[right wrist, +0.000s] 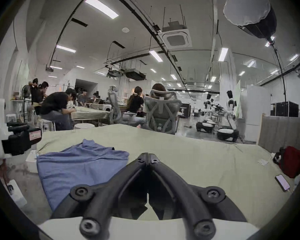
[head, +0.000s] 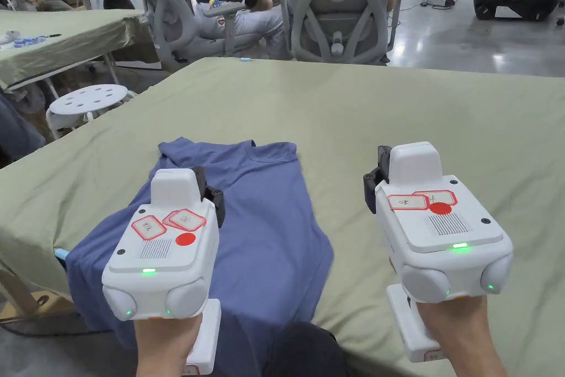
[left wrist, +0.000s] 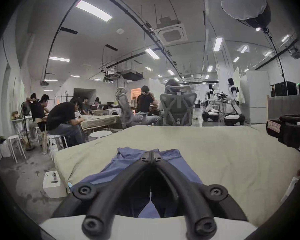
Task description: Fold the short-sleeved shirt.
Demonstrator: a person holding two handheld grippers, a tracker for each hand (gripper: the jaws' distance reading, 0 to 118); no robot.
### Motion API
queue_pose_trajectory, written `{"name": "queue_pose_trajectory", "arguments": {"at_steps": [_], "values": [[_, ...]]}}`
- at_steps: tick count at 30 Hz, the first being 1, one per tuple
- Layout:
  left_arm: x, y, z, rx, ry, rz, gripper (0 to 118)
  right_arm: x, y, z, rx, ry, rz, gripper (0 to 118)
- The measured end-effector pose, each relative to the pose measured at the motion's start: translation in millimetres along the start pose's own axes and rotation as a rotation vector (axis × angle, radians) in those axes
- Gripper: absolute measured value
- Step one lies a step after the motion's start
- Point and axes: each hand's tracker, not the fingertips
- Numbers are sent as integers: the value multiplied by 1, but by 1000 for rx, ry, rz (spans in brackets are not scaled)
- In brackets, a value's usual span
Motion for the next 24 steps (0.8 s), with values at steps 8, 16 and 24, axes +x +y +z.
{"name": "queue_pose_trajectory", "arguments": {"at_steps": [8, 16, 24], "values": [[10, 21, -121, -307, -142, 98, 26, 8, -12, -8, -42, -2, 10, 1], [25, -15, -267, -613, -236, 70, 110, 5, -30, -45, -74, 24, 38, 1], [41, -65, -347, -779, -215, 1, 106, 6, -36, -87, -89, 47, 46, 1]]}}
